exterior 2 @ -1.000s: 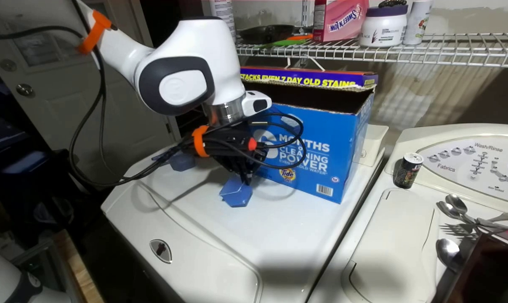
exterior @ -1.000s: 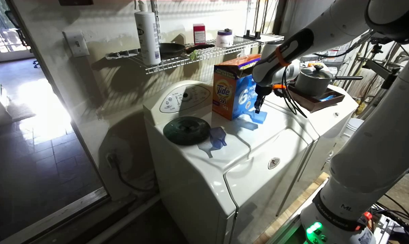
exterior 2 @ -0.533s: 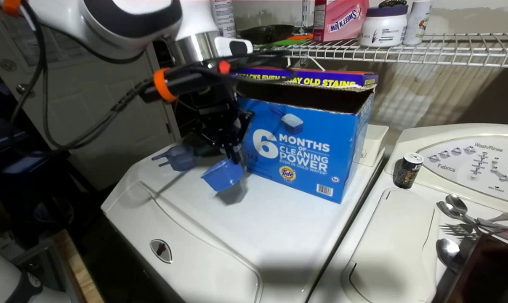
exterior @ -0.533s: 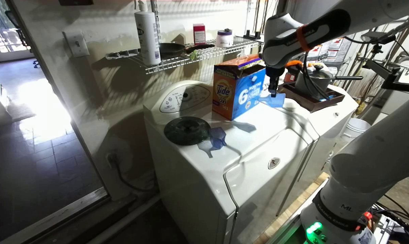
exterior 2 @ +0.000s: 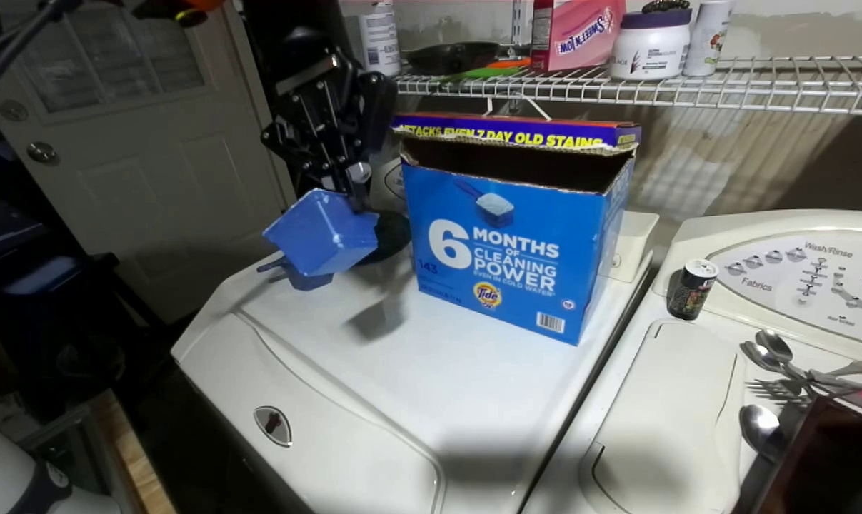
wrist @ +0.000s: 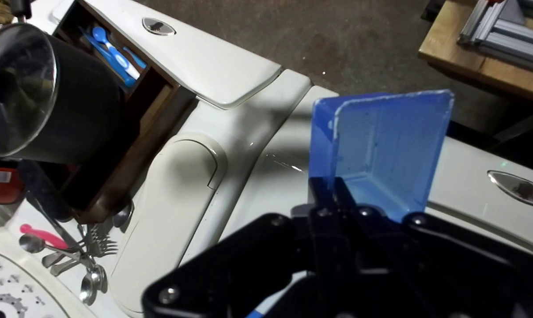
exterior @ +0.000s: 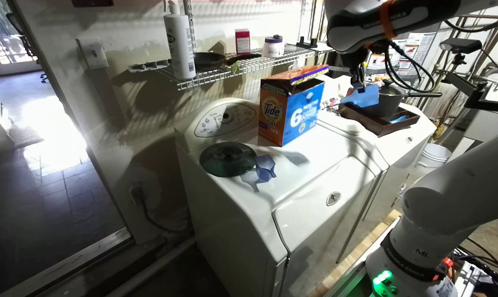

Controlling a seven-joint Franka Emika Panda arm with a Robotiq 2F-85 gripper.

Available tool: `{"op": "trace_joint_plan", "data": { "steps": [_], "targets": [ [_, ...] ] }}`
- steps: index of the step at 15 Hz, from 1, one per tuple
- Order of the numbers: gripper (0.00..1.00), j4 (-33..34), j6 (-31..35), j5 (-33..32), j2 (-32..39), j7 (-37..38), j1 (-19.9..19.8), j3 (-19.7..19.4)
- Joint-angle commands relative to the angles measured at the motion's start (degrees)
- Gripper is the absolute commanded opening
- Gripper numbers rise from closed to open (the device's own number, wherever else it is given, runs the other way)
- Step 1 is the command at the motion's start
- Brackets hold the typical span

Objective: Put the blue measuring cup on the bottom shelf above the machines.

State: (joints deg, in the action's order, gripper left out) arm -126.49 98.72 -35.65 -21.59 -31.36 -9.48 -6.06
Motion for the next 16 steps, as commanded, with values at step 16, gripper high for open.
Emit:
{"op": "trace_joint_plan", "data": {
  "steps": [16],
  "targets": [
    [0.01, 10.8, -7.6, -17.6, 5.3, -6.9, 3.0, -0.3]
  ]
}}
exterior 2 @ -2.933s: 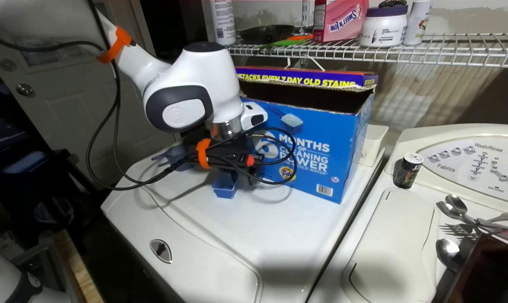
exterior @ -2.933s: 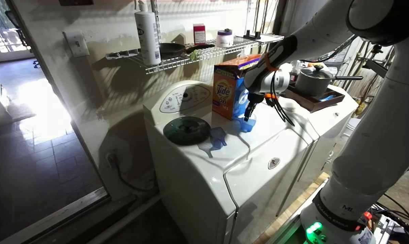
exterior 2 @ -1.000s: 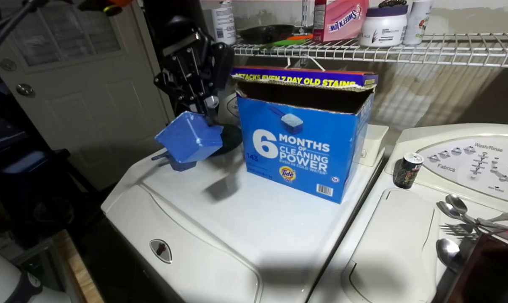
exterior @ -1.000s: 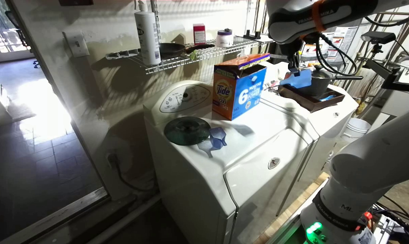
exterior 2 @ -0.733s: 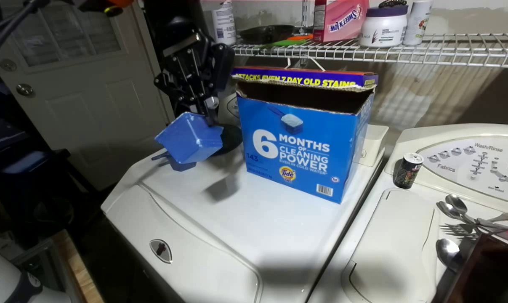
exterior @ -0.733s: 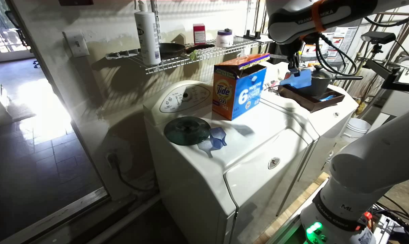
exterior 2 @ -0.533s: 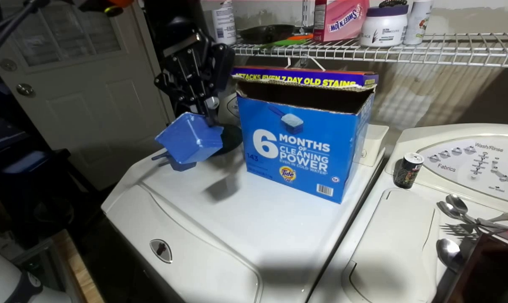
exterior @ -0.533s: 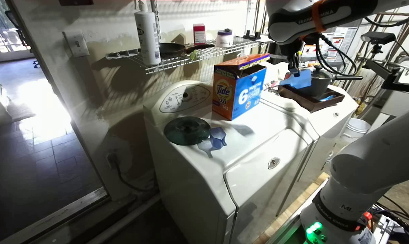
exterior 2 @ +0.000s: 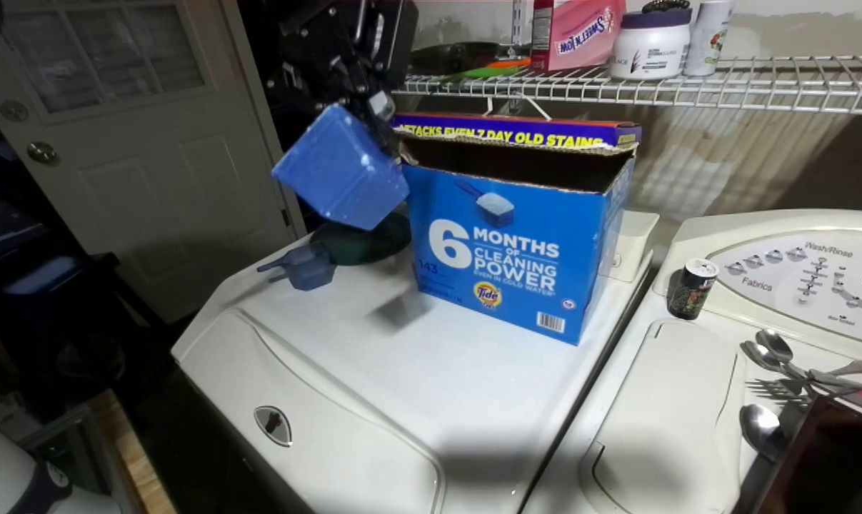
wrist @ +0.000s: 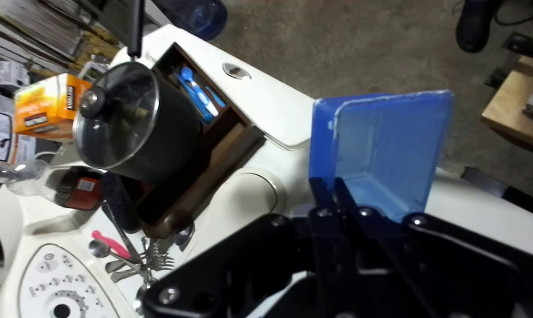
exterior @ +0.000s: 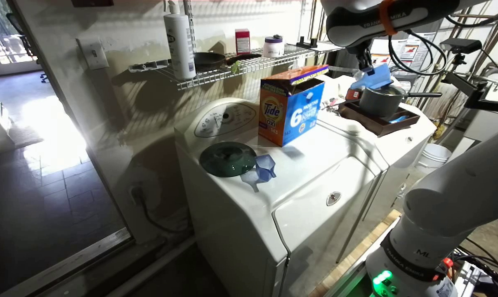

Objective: Put the blue measuring cup on the bottom shelf above the machines.

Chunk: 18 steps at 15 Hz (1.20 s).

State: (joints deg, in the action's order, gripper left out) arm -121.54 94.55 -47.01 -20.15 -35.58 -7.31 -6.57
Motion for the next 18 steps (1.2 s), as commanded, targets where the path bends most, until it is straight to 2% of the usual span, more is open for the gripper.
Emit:
{"op": "trace_joint_plan", "data": {
  "steps": [1, 13, 15, 16, 18],
  "targets": [
    [0.01, 7.1, -3.1, -8.4, 4.8, -3.4, 1.0, 0.1],
    [0.01, 19.2, -0.7, -35.4, 21.5, -9.1, 4.3, 3.9],
    [0.01, 20.5, -0.5, -35.2, 22.2, -10.7, 4.6, 4.1],
    [0.04, 17.4, -0.7, -33.5, 20.4, -7.8, 4.5, 4.0],
    [0.04, 18.7, -0.7, -33.5, 21.3, -8.8, 4.6, 4.1]
  ]
}}
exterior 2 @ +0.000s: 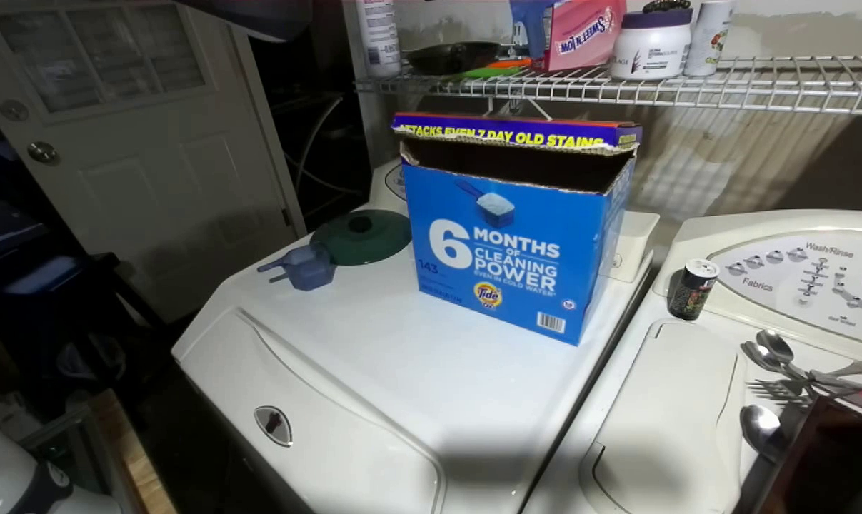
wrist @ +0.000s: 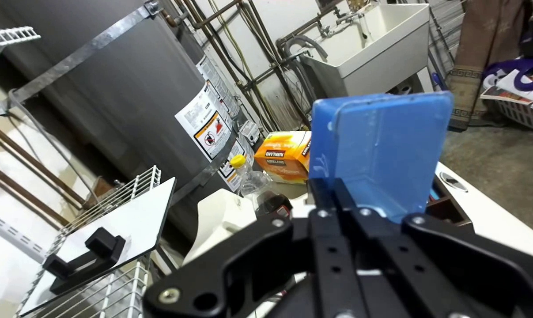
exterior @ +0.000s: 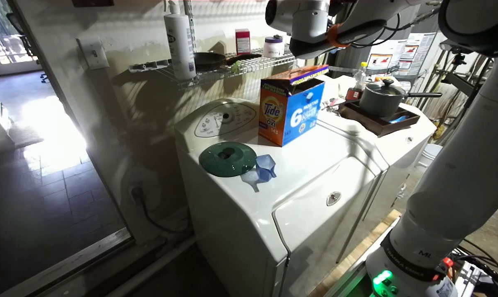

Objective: Put the blue measuring cup on the bottom shelf above the machines.

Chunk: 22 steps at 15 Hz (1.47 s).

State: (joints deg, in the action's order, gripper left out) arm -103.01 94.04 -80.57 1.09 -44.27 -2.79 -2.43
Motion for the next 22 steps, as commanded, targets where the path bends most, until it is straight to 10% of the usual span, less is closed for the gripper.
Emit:
{"op": "trace_joint_plan", "data": {
  "steps": [1, 12, 22],
  "targets": [
    [0.04, 0.4, -0.2, 0.1, 0.1, -0.3, 0.1, 0.0],
    [0.01, 5.0, 18.8, -2.1, 4.1, -3.7, -1.0, -1.2],
    [0.01, 16.3, 18.7, -4.1, 14.9, -7.8, 0.0, -0.8]
  ]
}}
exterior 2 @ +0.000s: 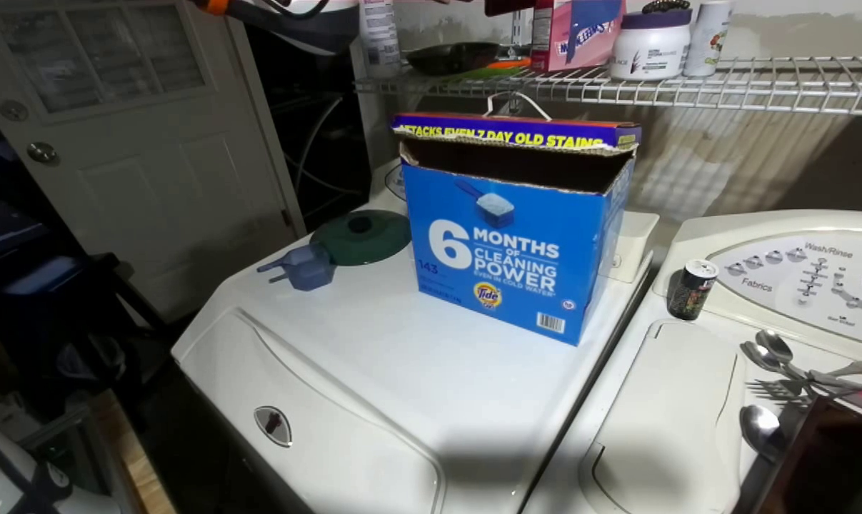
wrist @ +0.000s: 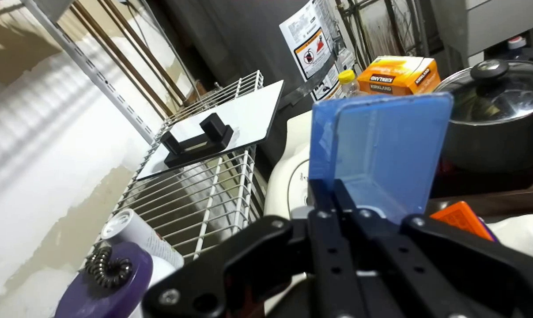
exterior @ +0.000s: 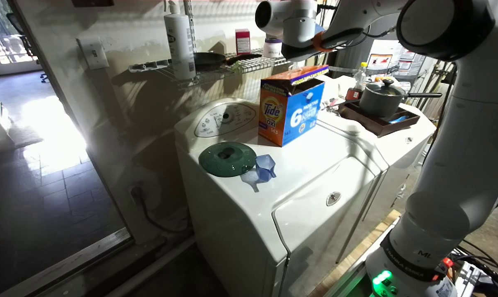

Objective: Put the blue measuring cup on the bottom shelf above the machines.

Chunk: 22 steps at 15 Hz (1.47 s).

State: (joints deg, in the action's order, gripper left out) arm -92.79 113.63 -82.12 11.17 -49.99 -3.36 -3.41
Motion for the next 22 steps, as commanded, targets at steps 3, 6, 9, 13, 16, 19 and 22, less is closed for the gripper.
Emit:
{"op": "trace_joint_plan", "data": {
  "steps": [3, 6, 9, 13, 16, 19, 22],
  "targets": [
    [0.01, 10.6, -0.7, -4.6, 7.8, -2.6, 1.4, 0.3],
    [0.01, 14.3, 0.3, -4.8, 10.4, -1.9, 1.9, 0.5],
    [0.01, 17.4, 0.7, -4.5, 12.9, -1.7, 2.4, 0.5],
    [0.01, 21.2, 1.5, -3.8, 16.3, -2.3, 2.5, 0.5],
    [0.01, 23.7, 2.6, -3.3, 18.7, -1.9, 2.6, 0.6],
    [0.01, 25.8, 3.5, -2.7, 20.6, -2.1, 2.7, 0.5],
    [0.01, 27.7, 3.3, -1.9, 22.3, -2.8, 2.8, 0.5]
  ]
}}
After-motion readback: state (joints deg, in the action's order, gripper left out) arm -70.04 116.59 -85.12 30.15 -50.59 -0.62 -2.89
